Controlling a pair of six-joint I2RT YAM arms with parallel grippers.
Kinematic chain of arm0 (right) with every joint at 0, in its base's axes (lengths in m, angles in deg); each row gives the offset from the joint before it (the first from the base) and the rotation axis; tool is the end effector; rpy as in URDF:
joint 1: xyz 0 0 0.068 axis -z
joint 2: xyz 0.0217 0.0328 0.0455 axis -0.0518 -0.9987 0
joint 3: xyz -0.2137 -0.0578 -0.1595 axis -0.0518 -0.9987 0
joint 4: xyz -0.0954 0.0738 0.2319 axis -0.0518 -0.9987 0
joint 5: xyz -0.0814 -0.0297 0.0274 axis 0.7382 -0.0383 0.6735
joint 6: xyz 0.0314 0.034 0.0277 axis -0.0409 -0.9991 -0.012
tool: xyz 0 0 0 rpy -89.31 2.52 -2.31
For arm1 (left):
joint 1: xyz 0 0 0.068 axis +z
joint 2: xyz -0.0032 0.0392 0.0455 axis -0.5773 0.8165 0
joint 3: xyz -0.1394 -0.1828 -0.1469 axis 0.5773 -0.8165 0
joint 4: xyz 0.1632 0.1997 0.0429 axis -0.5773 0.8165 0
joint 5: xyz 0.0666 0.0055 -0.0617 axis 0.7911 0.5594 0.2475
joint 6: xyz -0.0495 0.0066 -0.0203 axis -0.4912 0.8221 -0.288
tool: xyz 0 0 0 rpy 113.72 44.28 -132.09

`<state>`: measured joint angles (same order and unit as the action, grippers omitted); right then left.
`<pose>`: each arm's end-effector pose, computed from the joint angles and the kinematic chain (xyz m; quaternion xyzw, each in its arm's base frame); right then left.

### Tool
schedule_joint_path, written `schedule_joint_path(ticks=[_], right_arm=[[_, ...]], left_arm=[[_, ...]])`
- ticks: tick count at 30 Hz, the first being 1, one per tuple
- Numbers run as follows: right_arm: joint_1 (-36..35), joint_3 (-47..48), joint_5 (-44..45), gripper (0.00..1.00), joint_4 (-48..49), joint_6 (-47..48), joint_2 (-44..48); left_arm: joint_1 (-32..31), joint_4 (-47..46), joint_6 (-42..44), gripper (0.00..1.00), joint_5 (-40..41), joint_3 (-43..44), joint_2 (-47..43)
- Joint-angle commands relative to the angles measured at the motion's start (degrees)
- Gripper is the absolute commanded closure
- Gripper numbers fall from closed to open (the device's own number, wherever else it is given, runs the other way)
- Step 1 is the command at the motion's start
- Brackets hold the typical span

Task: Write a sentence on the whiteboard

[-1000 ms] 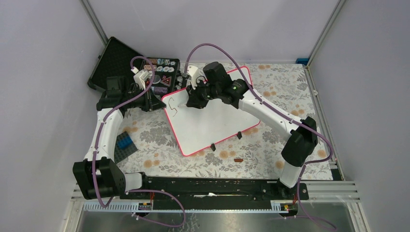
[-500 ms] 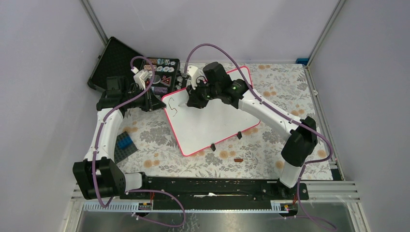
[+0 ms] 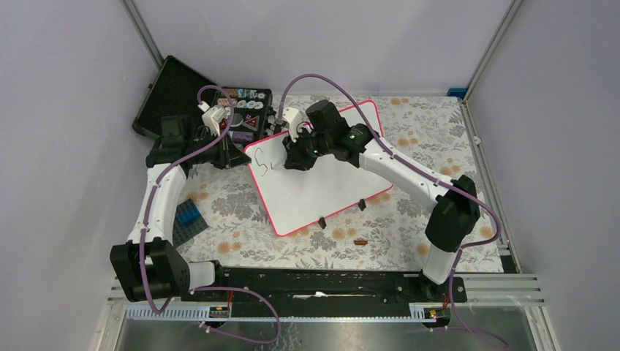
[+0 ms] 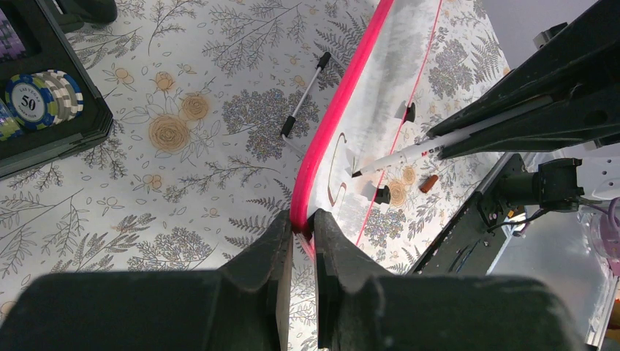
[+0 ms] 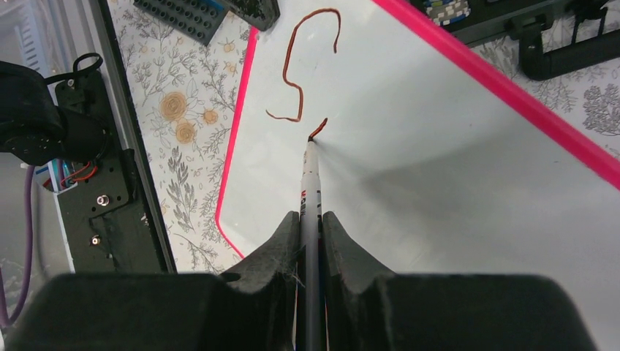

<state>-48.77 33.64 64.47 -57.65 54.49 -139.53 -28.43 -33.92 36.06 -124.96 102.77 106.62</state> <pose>0.2805 0.3097 0.3481 -0.4884 0.7049 0.3253 0.3983 0.2614 0.0029 0.3234 0.1475 0.8348 -0.3731 0.3770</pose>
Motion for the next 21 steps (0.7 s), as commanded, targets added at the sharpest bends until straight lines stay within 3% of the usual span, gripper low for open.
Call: schedule_joint_path(ticks=[1,21], right_arm=[[-0.34,-1.17,0.24,1.00,1.13,1.13,1.46],[0.80,4.76,3.07,1.00,1.01,0.66,-0.69]], left_arm=[[0.20,-3.50,1.86,1.00,0.57,0.25,-1.53],[0.19,-3.50,1.70,1.00,0.65,0.08,-1.82]])
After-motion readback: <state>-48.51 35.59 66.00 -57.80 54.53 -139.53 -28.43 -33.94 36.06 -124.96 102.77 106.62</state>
